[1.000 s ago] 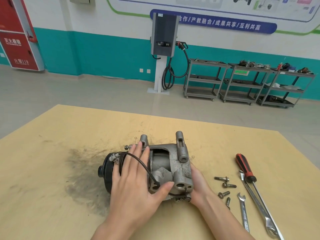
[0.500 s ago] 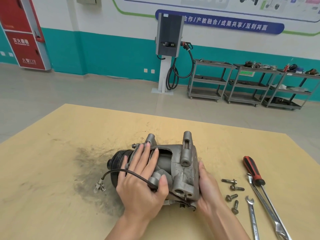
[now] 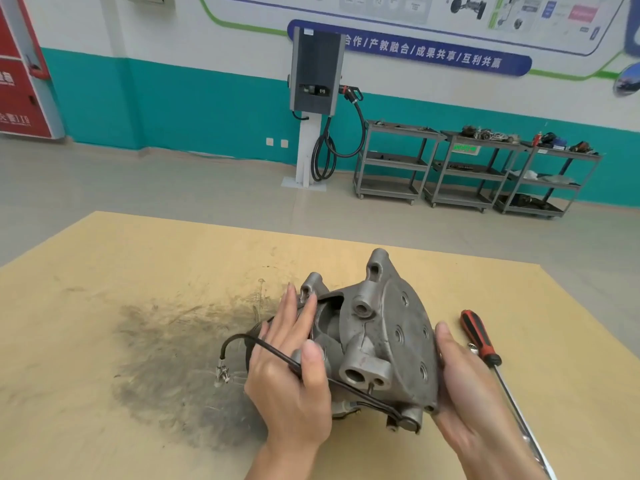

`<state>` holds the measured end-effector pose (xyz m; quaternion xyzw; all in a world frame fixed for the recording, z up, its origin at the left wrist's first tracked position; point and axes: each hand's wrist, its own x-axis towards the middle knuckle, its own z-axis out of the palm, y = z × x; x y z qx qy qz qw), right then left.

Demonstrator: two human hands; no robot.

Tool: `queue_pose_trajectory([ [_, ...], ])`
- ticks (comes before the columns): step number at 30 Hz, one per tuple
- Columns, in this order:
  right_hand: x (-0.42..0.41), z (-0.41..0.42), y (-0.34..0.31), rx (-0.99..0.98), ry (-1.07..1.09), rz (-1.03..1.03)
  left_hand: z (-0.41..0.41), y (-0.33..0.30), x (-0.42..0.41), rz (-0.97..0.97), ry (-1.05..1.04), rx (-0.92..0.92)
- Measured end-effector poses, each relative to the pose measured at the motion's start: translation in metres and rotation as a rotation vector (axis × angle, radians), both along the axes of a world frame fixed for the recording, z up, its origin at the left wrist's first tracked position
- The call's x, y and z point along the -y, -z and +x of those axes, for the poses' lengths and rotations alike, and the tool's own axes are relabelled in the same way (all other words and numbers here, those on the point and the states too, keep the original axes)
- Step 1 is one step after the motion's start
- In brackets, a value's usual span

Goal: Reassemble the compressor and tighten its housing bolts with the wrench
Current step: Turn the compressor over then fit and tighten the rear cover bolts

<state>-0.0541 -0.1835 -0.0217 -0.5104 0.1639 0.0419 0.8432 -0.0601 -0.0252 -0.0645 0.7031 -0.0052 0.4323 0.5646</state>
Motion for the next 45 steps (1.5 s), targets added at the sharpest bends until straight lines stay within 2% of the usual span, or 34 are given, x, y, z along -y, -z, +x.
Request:
queue_pose_trajectory([
  [3, 0.007, -0.006, -0.008, 0.057, -0.010, -0.077, 0.001, 0.001, 0.007, -0.169, 0.094, 0.024],
  [7, 0.008, -0.016, -0.010, 0.100, 0.033, -0.075, 0.000, 0.000, 0.013, -0.210, 0.105, 0.058],
  [12, 0.006, -0.029, -0.012, 0.159, 0.049, -0.158, 0.001, -0.003, 0.006, -0.349, 0.216, -0.025],
  [15, 0.005, -0.033, -0.021, 0.189, 0.016, -0.203, 0.001, 0.002, 0.004, -0.417, 0.202, 0.000],
  [21, 0.000, -0.026, -0.035, 0.270, -0.023, -0.368, 0.006, -0.006, -0.003, -0.879, 0.310, -0.076],
  [27, -0.027, 0.008, -0.033, 0.424, 0.026, -0.612, 0.026, -0.019, -0.010, -0.903, 0.153, -0.082],
  [31, -0.044, 0.042, -0.030, 0.462, 0.022, -0.697, 0.037, -0.024, -0.021, -0.977, 0.132, -0.148],
  [39, -0.053, 0.057, -0.028, 0.460, -0.009, -0.547, 0.040, -0.018, -0.019, -0.988, 0.098, -0.191],
  [45, -0.058, 0.071, -0.044, 0.365, -0.063, -0.241, 0.028, -0.023, -0.004, -1.085, 0.112, -0.255],
])
